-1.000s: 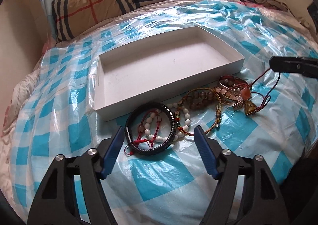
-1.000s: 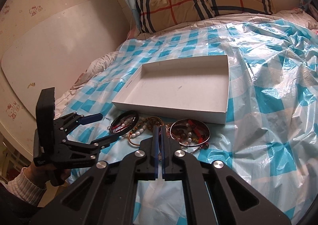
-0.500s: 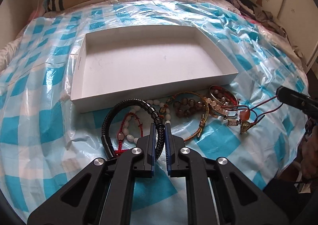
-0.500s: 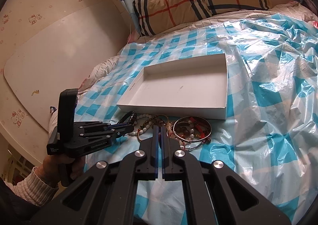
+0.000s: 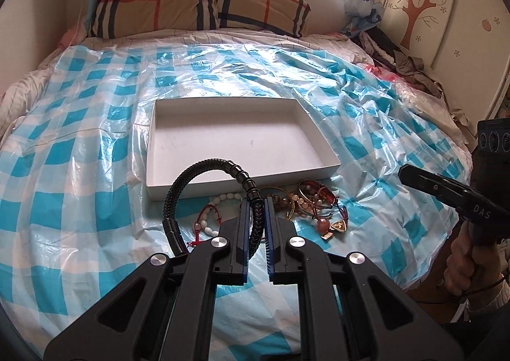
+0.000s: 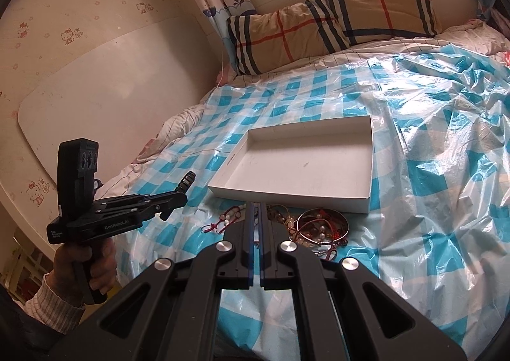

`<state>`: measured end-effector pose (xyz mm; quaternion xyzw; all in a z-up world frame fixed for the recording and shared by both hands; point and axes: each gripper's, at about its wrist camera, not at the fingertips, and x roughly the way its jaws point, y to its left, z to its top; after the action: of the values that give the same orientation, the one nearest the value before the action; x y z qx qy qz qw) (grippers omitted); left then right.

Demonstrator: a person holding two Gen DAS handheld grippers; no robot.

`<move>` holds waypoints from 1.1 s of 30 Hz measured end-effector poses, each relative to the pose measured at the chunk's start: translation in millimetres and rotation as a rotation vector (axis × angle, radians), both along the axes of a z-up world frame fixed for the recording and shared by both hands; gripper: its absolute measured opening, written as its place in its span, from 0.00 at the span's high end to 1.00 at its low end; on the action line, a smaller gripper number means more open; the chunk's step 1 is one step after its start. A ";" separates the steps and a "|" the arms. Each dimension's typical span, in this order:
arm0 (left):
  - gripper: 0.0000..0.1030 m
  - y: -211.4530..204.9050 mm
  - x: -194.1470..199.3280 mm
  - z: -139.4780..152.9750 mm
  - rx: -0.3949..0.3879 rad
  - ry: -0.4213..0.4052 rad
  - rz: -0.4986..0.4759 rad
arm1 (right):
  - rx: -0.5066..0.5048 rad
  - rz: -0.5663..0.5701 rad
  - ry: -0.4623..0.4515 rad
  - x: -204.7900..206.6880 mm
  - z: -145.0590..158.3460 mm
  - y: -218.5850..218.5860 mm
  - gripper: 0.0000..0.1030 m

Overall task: Organize jewelry
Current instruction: 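Carry the black bracelet into the white tray and open the right gripper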

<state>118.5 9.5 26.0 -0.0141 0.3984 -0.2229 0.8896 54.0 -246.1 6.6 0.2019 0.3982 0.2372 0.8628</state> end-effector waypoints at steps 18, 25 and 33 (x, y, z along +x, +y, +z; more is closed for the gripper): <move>0.92 -5.5 2.4 -14.0 -0.006 0.014 0.004 | -0.190 0.065 0.222 22.2 -101.1 25.4 0.93; 0.92 -10.5 2.8 -13.4 -0.003 0.008 -0.006 | -0.085 0.036 0.147 13.9 -56.2 13.7 0.95; 0.92 -16.5 10.1 -9.3 0.003 -0.006 -0.013 | -0.030 0.027 0.056 29.0 -16.7 6.5 0.94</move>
<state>128.6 -7.0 16.7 -0.0093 0.3961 -0.2283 0.8893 83.0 -239.7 -10.2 0.1901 0.4285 0.2369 0.8510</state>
